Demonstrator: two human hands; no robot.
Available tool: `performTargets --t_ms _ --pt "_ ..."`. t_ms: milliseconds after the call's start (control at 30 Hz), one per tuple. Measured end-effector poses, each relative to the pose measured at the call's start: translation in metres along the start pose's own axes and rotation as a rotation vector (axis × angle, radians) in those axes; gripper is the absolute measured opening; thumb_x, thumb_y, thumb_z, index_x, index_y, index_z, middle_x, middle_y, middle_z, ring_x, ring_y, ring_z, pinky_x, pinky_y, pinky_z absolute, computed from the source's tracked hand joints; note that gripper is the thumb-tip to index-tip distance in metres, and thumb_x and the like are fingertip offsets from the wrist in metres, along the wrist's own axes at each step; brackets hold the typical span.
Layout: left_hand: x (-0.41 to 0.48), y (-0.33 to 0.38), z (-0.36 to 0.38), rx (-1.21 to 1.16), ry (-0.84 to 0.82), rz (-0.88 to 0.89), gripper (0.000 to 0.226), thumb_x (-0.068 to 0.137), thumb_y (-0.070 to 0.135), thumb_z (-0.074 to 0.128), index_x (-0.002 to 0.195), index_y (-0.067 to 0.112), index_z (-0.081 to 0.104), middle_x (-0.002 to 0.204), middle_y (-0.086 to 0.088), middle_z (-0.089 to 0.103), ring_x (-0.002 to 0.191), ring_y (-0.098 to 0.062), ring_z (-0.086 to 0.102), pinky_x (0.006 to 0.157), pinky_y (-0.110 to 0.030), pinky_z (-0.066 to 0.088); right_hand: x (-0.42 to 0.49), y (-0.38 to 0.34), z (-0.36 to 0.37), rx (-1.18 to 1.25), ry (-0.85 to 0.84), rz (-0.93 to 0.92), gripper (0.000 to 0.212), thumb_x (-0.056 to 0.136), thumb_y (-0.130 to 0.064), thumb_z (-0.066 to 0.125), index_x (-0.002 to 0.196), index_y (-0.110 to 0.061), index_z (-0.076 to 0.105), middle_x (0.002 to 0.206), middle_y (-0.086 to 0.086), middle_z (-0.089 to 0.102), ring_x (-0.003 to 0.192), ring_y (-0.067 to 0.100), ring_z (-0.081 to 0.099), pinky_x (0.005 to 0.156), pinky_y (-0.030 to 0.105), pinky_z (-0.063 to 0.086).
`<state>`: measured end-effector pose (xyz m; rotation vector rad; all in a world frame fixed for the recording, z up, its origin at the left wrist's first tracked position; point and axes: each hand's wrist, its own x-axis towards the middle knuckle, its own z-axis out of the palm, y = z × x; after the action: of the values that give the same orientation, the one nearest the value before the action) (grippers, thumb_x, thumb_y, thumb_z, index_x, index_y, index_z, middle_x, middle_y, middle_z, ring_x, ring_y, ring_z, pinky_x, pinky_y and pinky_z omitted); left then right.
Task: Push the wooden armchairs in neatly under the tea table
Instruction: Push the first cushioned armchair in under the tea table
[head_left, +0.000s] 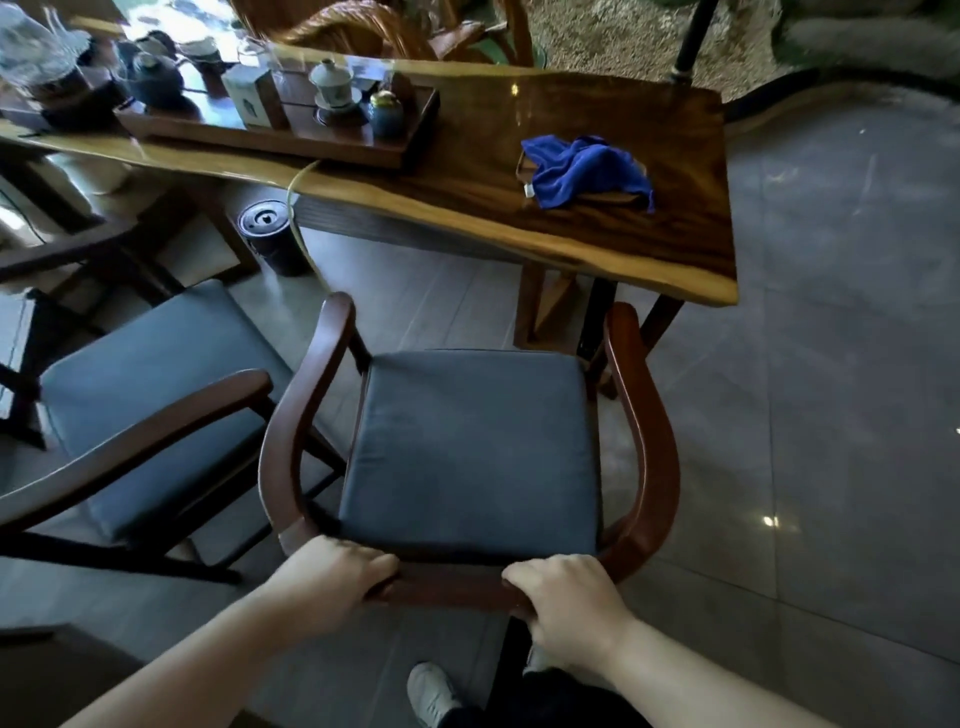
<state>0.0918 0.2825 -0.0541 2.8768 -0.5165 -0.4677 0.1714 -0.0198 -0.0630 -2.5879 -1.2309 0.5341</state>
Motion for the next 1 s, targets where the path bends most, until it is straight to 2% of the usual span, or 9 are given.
performTargets --t_ms 200,400,533,600,700,800,867,933,1000 --pt "0.006 -0.048 -0.026 0.061 0.036 -0.041 0.029 0.078 0.045 0.044 0.095 0.034 0.064 0.084 0.016 0.069 0.080 -0.005 0.063 0.065 -0.022 0.049 0.046 -0.023 -0.004 -0.005 0.025 0.018 0.023 0.058 -0.019 0.066 0.081 -0.023 0.061 0.069 -0.004 0.067 0.061 0.024 0.064 0.050 0.028 0.036" --pt "0.010 -0.097 -0.038 0.080 0.024 0.035 0.035 0.073 0.044 0.044 0.100 0.036 0.064 0.086 0.017 0.069 0.081 -0.006 0.064 0.064 -0.021 0.050 0.082 -0.047 -0.003 0.029 0.018 0.050 0.024 0.077 -0.025 0.059 0.101 -0.021 0.061 0.090 -0.002 0.070 0.080 0.027 0.065 0.064 0.035 0.045" --pt "0.012 -0.134 -0.037 0.063 -0.005 0.108 0.037 0.077 0.042 0.046 0.110 0.037 0.061 0.098 0.016 0.069 0.090 -0.009 0.064 0.073 -0.028 0.053 0.100 -0.060 0.005 0.048 0.042 0.070 0.026 0.078 -0.032 0.063 0.103 -0.024 0.062 0.093 -0.004 0.071 0.081 0.026 0.067 0.062 0.037 0.050" --pt "0.016 -0.145 -0.037 0.081 0.010 0.150 0.034 0.076 0.042 0.047 0.107 0.037 0.062 0.096 0.017 0.070 0.087 -0.011 0.065 0.068 -0.029 0.054 0.106 -0.059 0.003 0.055 0.048 0.054 0.031 0.081 -0.040 0.057 0.108 -0.024 0.062 0.100 -0.006 0.071 0.088 0.026 0.067 0.064 0.040 0.053" --pt "0.020 -0.152 -0.035 0.065 0.027 0.186 0.031 0.070 0.039 0.053 0.099 0.036 0.062 0.090 0.015 0.070 0.080 -0.014 0.066 0.060 -0.031 0.054 0.108 -0.059 -0.006 0.128 0.008 0.063 0.054 0.078 -0.048 0.040 0.120 -0.023 0.061 0.117 -0.006 0.067 0.105 0.021 0.062 0.079 0.043 0.053" --pt "0.019 -0.149 -0.030 0.021 0.071 0.178 0.028 0.065 0.033 0.064 0.093 0.031 0.061 0.085 0.013 0.067 0.078 -0.019 0.064 0.059 -0.032 0.053 0.097 -0.051 -0.007 0.149 0.000 0.115 0.051 0.077 -0.041 0.054 0.124 -0.023 0.059 0.121 -0.005 0.066 0.109 0.018 0.060 0.087 0.039 0.052" --pt "0.019 -0.149 -0.027 -0.019 0.116 0.169 0.033 0.063 0.032 0.069 0.096 0.027 0.064 0.088 0.011 0.070 0.080 -0.020 0.065 0.063 -0.030 0.054 0.090 -0.043 -0.007 0.114 -0.041 0.181 0.049 0.074 -0.029 0.067 0.122 -0.024 0.060 0.116 -0.005 0.068 0.105 0.020 0.062 0.085 0.039 0.052" --pt "0.022 -0.153 -0.026 -0.036 0.107 0.176 0.039 0.062 0.037 0.071 0.100 0.030 0.065 0.087 0.012 0.071 0.077 -0.018 0.067 0.061 -0.029 0.055 0.090 -0.038 -0.013 0.048 -0.115 0.192 0.044 0.076 -0.025 0.064 0.120 -0.024 0.061 0.112 -0.004 0.069 0.101 0.023 0.064 0.080 0.039 0.053" --pt "0.023 -0.156 -0.025 -0.036 0.075 0.179 0.033 0.064 0.040 0.068 0.096 0.033 0.064 0.078 0.012 0.070 0.070 -0.018 0.066 0.054 -0.030 0.053 0.092 -0.037 -0.021 -0.033 -0.196 0.131 0.038 0.082 -0.027 0.058 0.120 -0.024 0.060 0.112 -0.002 0.069 0.100 0.025 0.065 0.077 0.039 0.052"
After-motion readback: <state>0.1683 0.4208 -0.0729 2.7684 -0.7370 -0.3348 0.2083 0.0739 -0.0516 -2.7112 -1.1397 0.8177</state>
